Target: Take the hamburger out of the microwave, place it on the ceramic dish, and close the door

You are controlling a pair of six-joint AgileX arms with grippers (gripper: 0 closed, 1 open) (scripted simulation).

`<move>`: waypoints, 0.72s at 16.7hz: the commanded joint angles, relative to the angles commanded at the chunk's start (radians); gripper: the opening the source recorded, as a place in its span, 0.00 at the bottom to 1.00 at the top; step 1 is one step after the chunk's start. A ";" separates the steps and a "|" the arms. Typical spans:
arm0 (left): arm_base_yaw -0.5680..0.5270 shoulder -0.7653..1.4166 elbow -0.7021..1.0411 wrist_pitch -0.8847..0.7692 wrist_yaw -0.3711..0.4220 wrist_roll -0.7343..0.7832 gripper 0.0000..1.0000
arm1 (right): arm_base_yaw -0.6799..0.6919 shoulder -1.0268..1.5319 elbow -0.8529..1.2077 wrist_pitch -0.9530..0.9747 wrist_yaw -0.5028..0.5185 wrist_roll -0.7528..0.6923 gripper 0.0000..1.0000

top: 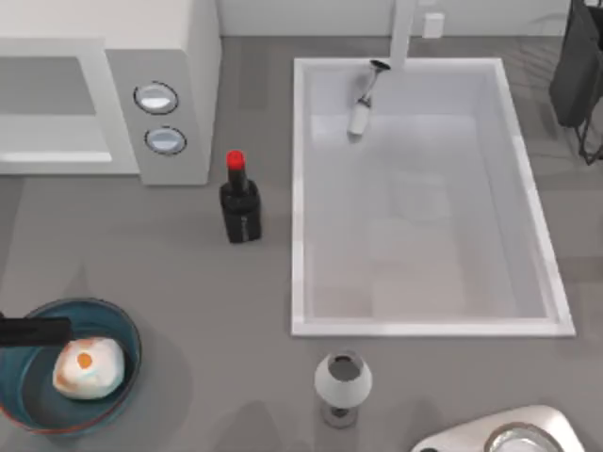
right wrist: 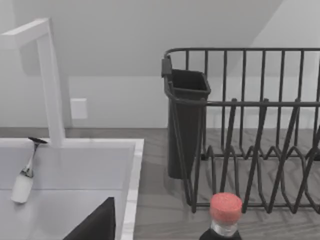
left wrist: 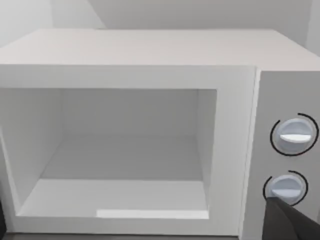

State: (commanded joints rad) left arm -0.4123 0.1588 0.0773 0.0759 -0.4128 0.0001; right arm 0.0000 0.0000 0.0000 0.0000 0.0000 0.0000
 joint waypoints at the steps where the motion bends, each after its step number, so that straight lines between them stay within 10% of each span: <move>1: -0.024 0.017 0.010 0.007 -0.024 0.000 0.00 | 0.000 0.000 0.000 0.000 0.000 0.000 1.00; 7: -0.266 0.148 0.087 0.062 -0.266 0.001 0.00 | 0.000 0.000 0.000 0.000 0.000 0.000 1.00; 12: -0.288 0.162 0.094 0.069 -0.288 0.001 0.00 | 0.000 0.000 0.000 0.000 0.000 0.000 1.00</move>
State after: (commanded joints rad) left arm -0.7004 0.3212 0.1714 0.1447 -0.7003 0.0008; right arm 0.0000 0.0000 0.0000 0.0000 0.0000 0.0000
